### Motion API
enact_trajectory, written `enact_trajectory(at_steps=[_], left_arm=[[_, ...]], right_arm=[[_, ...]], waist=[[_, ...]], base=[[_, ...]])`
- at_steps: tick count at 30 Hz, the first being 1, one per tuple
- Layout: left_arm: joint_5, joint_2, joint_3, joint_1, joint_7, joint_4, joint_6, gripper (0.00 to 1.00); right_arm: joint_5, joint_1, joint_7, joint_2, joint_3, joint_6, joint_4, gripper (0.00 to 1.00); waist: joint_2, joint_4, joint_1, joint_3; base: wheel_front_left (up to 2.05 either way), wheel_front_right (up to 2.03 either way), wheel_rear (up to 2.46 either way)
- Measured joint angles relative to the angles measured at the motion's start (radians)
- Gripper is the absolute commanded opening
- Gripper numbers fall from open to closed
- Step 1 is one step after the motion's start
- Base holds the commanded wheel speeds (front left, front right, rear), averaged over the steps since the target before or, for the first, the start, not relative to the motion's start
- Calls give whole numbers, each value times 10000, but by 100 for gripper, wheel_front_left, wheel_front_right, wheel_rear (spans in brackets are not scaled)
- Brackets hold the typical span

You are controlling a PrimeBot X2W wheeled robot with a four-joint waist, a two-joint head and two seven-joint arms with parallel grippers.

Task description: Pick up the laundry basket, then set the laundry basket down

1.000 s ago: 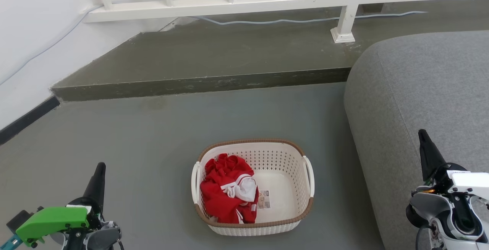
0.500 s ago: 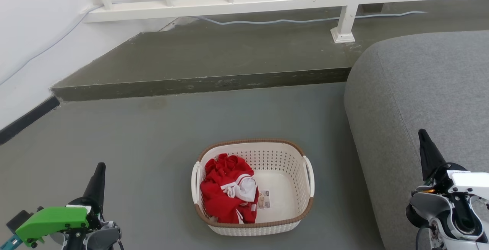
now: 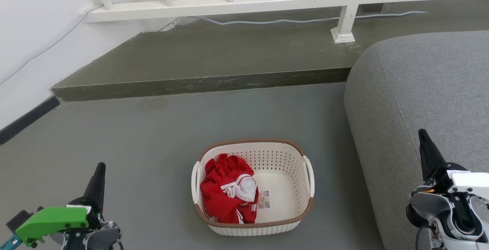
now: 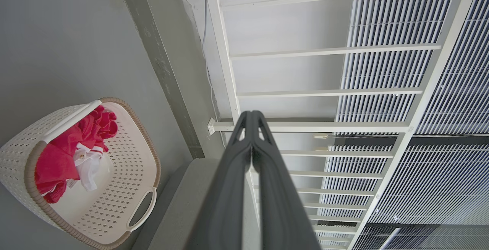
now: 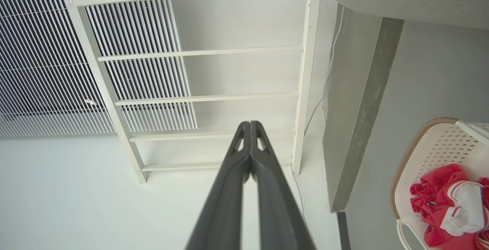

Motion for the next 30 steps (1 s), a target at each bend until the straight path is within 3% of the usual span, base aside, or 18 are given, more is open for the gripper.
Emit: enact_trajectory(at_steps=[30], left_arm=[[0, -6, 36, -2, 2, -2, -71, 0]], right_arm=[[0, 0, 0, 0, 0, 0, -8, 0]], waist=[[0, 1, 0, 1]], base=[[0, 0, 0]])
